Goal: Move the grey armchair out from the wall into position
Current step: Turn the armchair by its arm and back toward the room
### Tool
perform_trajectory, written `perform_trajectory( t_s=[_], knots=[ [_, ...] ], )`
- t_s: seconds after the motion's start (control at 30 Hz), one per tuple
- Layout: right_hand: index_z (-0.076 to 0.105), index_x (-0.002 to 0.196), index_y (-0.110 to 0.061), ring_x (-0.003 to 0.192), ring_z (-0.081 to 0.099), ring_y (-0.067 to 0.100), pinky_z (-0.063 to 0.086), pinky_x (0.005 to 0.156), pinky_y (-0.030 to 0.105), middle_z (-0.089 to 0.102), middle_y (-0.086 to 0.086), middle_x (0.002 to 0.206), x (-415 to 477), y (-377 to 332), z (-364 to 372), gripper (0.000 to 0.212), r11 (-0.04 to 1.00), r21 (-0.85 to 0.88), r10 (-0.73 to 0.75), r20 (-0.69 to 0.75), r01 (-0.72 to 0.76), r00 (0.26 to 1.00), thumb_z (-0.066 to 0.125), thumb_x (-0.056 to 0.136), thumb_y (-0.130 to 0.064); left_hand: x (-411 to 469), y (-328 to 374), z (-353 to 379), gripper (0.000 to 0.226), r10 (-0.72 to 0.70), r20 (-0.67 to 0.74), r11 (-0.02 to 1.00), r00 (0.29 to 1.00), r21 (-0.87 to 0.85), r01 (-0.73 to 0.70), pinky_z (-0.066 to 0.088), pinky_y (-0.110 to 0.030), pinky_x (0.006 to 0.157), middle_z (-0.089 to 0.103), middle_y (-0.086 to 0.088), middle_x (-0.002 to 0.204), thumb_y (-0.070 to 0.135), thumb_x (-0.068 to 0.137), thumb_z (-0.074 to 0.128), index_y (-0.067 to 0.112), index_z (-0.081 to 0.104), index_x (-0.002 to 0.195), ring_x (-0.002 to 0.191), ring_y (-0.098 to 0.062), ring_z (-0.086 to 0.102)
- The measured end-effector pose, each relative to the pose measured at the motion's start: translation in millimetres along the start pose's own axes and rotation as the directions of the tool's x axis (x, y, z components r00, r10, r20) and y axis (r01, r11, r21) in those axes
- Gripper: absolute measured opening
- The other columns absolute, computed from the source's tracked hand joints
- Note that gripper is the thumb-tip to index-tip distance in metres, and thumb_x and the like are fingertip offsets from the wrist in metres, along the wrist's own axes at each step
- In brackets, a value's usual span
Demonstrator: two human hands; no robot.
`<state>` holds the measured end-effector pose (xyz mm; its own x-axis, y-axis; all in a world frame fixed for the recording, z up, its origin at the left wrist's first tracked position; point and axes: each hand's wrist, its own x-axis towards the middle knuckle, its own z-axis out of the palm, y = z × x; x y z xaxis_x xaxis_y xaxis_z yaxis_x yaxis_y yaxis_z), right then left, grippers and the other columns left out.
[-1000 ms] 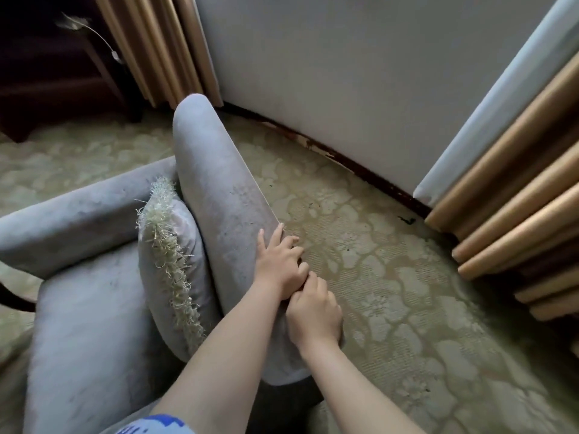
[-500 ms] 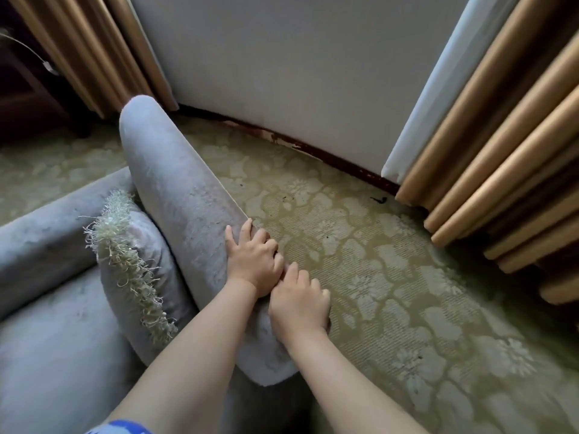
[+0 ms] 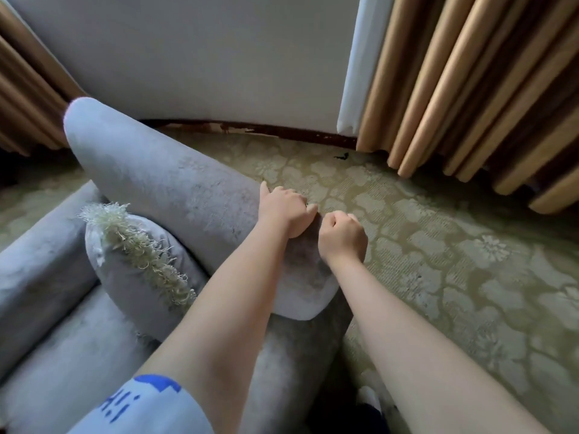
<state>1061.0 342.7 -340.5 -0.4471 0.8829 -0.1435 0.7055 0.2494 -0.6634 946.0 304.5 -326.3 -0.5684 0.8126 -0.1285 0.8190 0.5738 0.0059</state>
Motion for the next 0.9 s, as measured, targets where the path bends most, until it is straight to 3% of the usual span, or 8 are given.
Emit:
perform_trajectory(
  t_s=[0.2,0.37,0.57,0.9],
  knots=[
    [0.063,0.106,-0.006,0.100,0.056,0.035,0.039,0.076,0.035,0.062,0.017,0.109,-1,3,0,0.046,0.987,-0.139,-0.077,0.009,0.077,0.997,0.027,0.096,-0.033,-4,3,7,0.053,-0.023,-0.022,0.999,0.999,0.045,0.024,0.015,-0.049,0.106,0.061,-0.006,0.121,0.045,0.090,0.023,0.019,0.067,0.105,0.117,-0.024,0.047],
    [0.061,0.114,-0.006,0.107,0.055,0.035,0.041,0.082,0.036,0.060,0.019,0.118,-6,2,-6,0.049,0.983,-0.155,-0.099,0.027,0.103,0.995,0.025,0.097,-0.035,-13,4,1,0.054,-0.014,-0.044,0.996,0.999,0.093,0.018,0.024,-0.046,0.099,0.059,-0.008,0.124,0.043,0.092,0.020,0.019,0.064,0.112,0.116,-0.026,0.047],
    [0.060,0.110,-0.003,0.101,0.056,0.035,0.036,0.071,0.033,0.061,0.019,0.112,-45,20,-15,0.048,0.976,-0.183,-0.126,-0.021,0.120,0.992,0.026,0.098,-0.034,-52,18,1,0.052,0.028,-0.046,0.997,0.999,0.079,-0.024,0.022,-0.048,0.102,0.059,-0.007,0.121,0.041,0.092,0.021,0.019,0.065,0.110,0.116,-0.025,0.047],
    [0.058,0.110,-0.001,0.099,0.055,0.036,0.040,0.077,0.036,0.058,0.020,0.109,-90,41,-30,0.047,0.981,-0.159,-0.111,0.006,0.111,0.994,0.027,0.099,-0.034,-94,32,3,0.051,0.091,-0.020,0.996,0.996,0.013,-0.091,0.016,-0.049,0.107,0.060,-0.005,0.116,0.043,0.091,0.023,0.016,0.064,0.106,0.115,-0.025,0.047]
  ],
)
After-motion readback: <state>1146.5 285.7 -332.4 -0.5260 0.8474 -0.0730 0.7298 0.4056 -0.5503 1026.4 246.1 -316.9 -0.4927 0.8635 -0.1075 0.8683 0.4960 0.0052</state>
